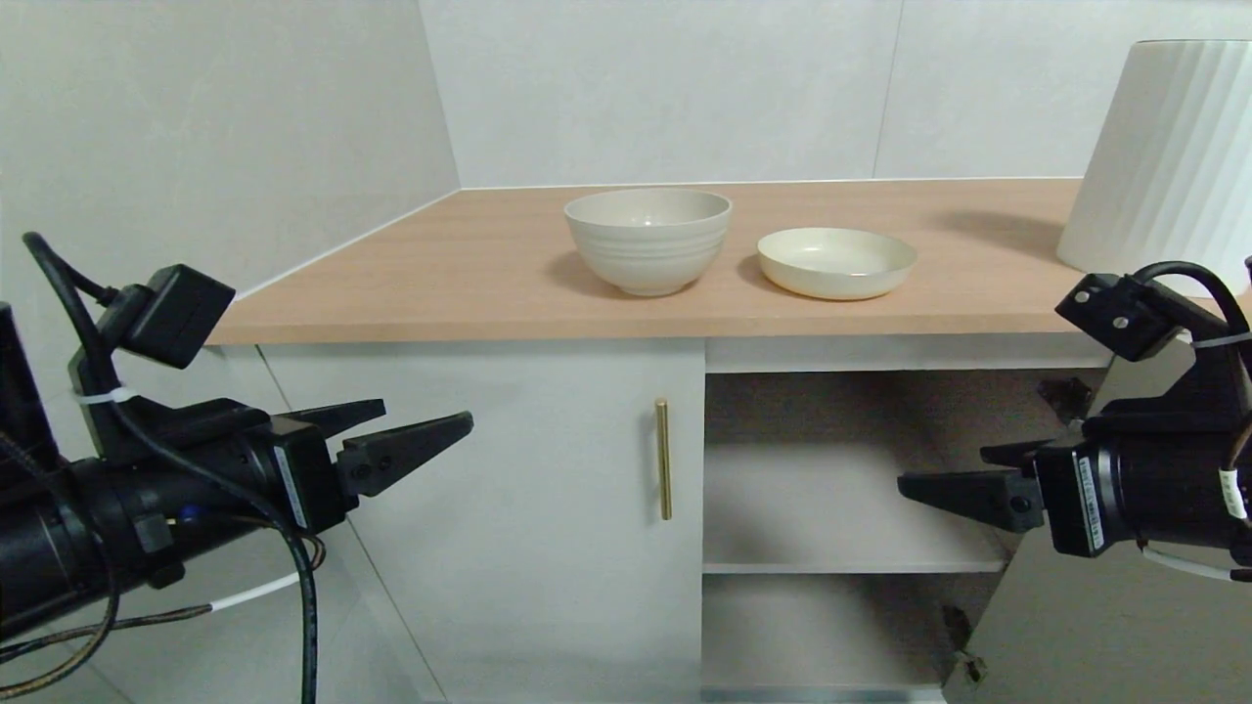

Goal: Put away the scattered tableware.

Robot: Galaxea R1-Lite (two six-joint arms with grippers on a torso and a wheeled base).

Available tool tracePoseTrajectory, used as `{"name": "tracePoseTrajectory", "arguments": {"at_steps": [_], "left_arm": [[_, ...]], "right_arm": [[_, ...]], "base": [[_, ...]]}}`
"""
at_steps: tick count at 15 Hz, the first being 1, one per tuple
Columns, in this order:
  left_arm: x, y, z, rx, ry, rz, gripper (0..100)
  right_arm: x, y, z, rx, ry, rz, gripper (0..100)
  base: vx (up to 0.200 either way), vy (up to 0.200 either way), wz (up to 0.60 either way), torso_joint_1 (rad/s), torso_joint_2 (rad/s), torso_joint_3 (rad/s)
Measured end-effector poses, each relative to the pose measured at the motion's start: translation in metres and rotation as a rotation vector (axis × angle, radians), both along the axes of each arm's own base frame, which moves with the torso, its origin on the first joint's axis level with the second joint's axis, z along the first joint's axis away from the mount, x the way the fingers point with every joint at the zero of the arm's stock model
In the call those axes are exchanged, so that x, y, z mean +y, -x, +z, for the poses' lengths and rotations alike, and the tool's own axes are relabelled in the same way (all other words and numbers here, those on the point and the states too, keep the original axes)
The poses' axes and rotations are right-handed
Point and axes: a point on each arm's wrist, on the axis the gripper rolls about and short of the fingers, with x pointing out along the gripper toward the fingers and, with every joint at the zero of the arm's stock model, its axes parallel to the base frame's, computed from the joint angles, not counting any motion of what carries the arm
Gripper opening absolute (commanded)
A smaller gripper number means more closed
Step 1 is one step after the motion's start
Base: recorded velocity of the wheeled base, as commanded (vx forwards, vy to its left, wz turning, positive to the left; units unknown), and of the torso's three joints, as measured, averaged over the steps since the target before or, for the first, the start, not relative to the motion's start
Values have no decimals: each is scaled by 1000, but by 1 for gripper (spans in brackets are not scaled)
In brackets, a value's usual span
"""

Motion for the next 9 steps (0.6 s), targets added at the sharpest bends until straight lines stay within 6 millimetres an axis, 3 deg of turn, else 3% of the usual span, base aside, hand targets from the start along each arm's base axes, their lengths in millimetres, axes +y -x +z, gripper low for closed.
{"name": "tracePoseTrajectory", "arguments": {"at_steps": [2, 6, 9], "left_arm": [[0, 0, 0, 2, 2, -2, 100], [0, -1, 0, 4, 4, -3, 100], [-1, -1, -1, 7, 5, -18, 100]], "right_arm": [[0, 0, -2, 3, 8, 3, 100], [0, 0, -3, 9, 12, 3, 100], [1, -1, -3, 7, 12, 1, 100]], "base": [[0, 0, 0, 13, -57, -35], [0, 0, 0, 68, -250, -253], [0, 0, 0, 175, -549, -287]]}}
